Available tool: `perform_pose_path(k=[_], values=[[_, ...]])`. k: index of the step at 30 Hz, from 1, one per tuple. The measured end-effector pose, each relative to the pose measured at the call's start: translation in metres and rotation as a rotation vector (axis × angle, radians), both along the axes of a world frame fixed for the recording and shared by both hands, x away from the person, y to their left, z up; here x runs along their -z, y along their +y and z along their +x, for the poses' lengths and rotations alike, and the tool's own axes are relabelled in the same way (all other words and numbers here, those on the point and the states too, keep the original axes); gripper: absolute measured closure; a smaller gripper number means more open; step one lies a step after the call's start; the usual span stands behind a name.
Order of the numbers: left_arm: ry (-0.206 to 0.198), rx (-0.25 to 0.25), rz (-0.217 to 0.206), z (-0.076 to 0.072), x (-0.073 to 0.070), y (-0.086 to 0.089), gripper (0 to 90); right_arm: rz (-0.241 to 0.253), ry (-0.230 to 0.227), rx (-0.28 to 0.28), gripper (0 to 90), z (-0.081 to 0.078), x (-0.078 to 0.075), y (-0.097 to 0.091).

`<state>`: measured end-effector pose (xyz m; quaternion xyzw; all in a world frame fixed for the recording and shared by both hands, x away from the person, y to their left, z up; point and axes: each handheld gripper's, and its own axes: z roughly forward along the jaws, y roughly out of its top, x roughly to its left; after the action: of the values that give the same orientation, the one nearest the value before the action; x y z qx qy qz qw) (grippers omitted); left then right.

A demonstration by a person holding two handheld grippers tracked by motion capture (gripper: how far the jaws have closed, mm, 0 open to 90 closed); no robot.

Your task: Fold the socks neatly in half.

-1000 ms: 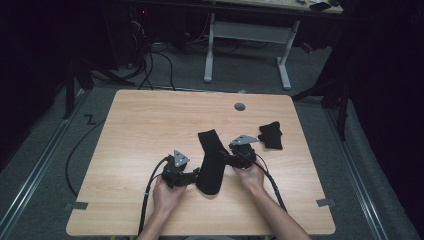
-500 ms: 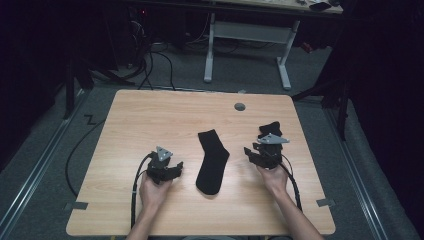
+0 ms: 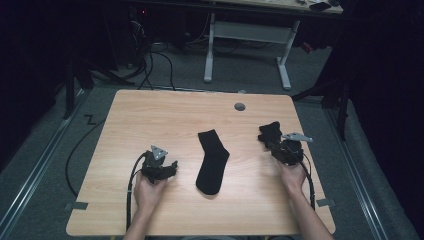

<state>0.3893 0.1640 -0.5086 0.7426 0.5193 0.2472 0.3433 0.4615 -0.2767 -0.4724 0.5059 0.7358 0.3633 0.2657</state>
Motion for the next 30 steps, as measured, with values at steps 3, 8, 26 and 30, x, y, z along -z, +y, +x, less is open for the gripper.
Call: perform_pose_path(k=[3, 8, 26, 30], values=[[0.001, 0.003, 0.001, 0.000, 0.000, 0.000, 33.5, -0.002, 0.003, 0.021, 60.2, 0.005, 0.003, -0.004], [0.001, 0.005, 0.001, 0.000, 0.000, 0.000, 33.2, -0.022, 0.036, 0.040, 55.0, 0.021, 0.012, -0.006], [0.002, 0.008, 0.002, 0.000, 0.000, 0.000, 32.8, -0.084, 0.082, 0.013, 81.3, 0.027, 0.026, -0.012], [0.002, 0.008, 0.002, 0.000, 0.000, 0.000, 32.7, -0.063, 0.058, -0.004, 81.4, 0.019, 0.021, -0.013]])
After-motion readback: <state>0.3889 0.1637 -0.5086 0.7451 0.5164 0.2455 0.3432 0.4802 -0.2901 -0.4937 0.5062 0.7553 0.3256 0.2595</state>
